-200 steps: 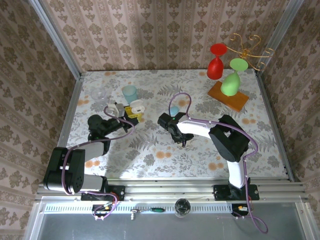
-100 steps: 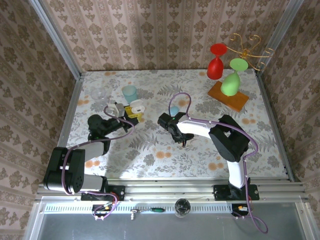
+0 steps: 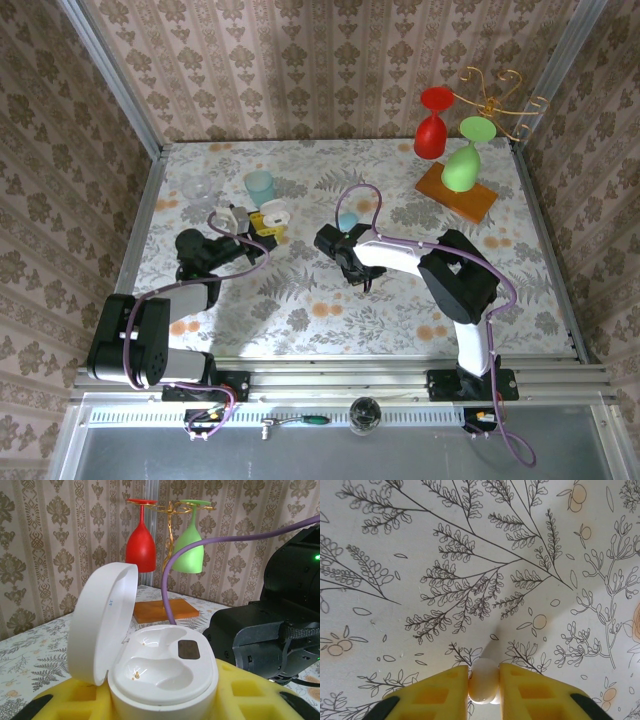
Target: Insert wireless bluetooth earbuds into charging case
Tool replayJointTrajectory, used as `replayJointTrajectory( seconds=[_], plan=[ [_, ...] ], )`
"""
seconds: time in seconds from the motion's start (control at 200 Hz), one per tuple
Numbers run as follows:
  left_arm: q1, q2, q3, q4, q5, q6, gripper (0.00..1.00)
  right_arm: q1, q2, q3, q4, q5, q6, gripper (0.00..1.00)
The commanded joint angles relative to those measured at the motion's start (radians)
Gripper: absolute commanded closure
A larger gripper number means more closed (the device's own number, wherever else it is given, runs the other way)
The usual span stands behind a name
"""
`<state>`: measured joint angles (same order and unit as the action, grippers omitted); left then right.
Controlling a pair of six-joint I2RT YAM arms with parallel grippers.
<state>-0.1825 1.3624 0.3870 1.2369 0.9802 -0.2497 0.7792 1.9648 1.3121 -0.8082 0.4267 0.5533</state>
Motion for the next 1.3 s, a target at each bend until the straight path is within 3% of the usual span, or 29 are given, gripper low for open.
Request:
replayJointTrajectory(
  seconds=[0.0, 0.1, 0.195, 0.345, 0.635, 0.825, 1.13, 1.295],
  plan=[
    [-0.002, 0.005, 0.026, 0.045, 0.023, 0.01, 0.8, 0.004, 0.005, 0.022, -0.01, 0.015, 0.009, 0.8],
    [-0.001, 0.004, 0.026, 0.045, 0.023, 0.01, 0.8, 0.002, -0.001, 0.018, -0.011, 0.015, 0.009, 0.81],
    [-0.003, 0.003, 0.025, 0.046, 0.023, 0.012, 0.8, 0.0, 0.003, 0.014, -0.011, 0.012, 0.01, 0.72],
    [-0.003, 0.001, 0.021, 0.045, 0.023, 0.012, 0.8, -0.002, 0.025, 0.016, -0.012, 0.006, 0.008, 0.71],
    [-0.004, -0.003, 0.018, 0.045, 0.021, 0.014, 0.8, -0.004, 0.029, 0.02, -0.003, -0.007, 0.005, 0.82],
    [-0.016, 0.006, 0.018, 0.04, 0.004, 0.046, 0.81, -0.01, -0.071, -0.009, 0.023, -0.027, 0.011, 0.82],
    [-0.137, 0.113, 0.063, 0.04, -0.097, 0.166, 0.81, -0.098, -0.362, -0.151, 0.177, -0.27, 0.038, 0.8],
    [-0.228, 0.199, 0.11, 0.042, -0.179, 0.245, 0.81, -0.187, -0.511, -0.236, 0.299, -0.516, 0.073, 0.78]
  ],
)
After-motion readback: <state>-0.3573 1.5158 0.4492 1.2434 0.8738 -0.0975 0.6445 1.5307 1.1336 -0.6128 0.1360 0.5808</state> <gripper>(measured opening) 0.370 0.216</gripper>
